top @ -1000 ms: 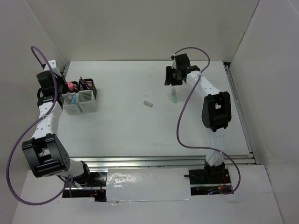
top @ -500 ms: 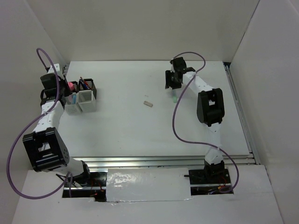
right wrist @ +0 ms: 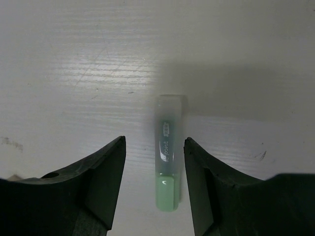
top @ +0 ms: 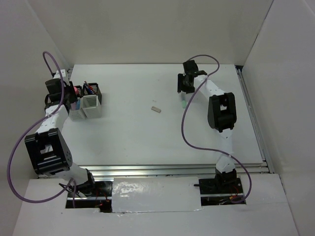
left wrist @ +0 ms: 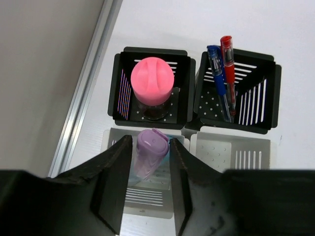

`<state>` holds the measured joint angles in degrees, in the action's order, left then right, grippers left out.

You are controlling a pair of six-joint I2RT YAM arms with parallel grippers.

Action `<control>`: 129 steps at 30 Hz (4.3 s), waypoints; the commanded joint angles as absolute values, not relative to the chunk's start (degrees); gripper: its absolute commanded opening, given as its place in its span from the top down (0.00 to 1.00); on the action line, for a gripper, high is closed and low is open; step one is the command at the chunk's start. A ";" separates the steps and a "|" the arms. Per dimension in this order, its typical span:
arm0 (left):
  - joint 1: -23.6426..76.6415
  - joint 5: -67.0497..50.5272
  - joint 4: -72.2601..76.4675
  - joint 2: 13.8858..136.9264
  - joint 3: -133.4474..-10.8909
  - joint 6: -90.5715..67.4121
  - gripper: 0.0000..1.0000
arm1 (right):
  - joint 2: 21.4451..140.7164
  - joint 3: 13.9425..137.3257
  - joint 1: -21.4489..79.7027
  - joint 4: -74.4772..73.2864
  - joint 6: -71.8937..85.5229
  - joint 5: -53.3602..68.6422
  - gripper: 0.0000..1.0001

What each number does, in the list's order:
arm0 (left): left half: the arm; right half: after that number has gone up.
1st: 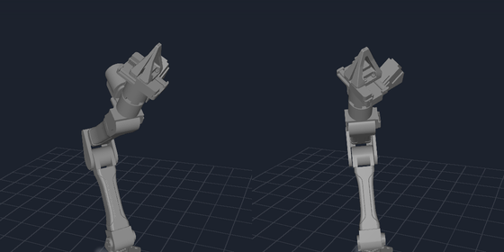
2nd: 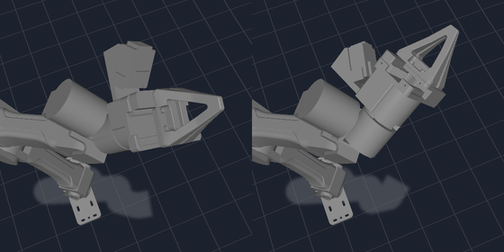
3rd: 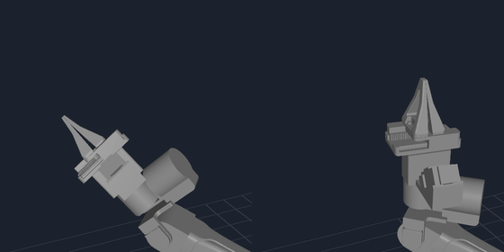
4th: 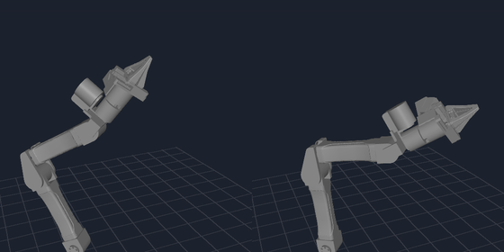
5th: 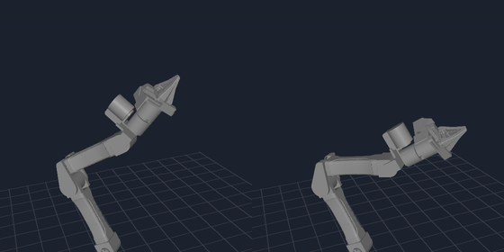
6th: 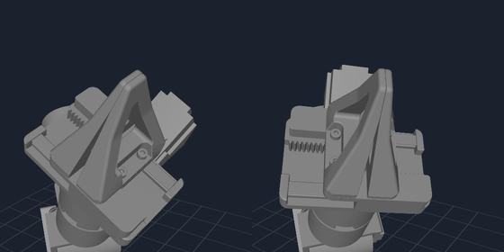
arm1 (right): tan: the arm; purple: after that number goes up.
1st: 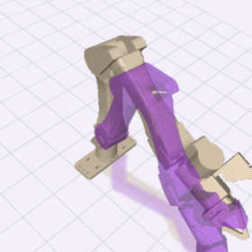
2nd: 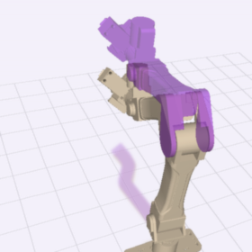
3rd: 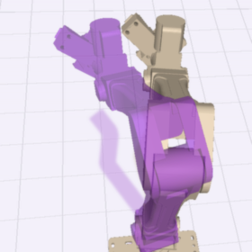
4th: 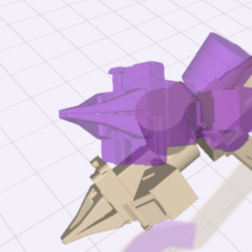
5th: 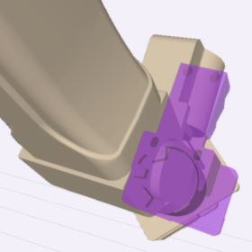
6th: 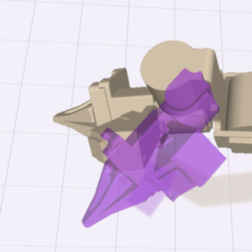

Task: Sort the stationery into containers
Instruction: Place the pen in the storage box, then pick up the pen from the center of the board, then place the pen in the storage box.

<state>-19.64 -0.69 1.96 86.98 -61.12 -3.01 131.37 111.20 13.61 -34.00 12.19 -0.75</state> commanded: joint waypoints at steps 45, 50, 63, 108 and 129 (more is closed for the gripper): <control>1.74 -41.48 -14.32 69.00 -66.19 44.27 0.20 | 116.20 101.08 17.57 -38.84 14.67 31.79 1.00; 14.72 -40.79 -20.29 67.16 -61.36 60.25 0.20 | 111.89 93.81 19.59 -36.94 23.26 43.84 1.00; 39.09 -29.10 -10.56 70.13 -52.12 68.55 0.21 | 106.26 85.17 27.68 -35.60 30.15 33.93 1.00; 40.98 -14.85 -2.11 63.03 -53.25 28.43 1.00 | 112.05 105.45 16.53 -49.82 14.87 35.33 0.01; -28.38 -37.44 20.39 70.04 -53.87 -8.01 1.00 | 115.31 102.66 15.99 -43.24 8.53 32.87 0.07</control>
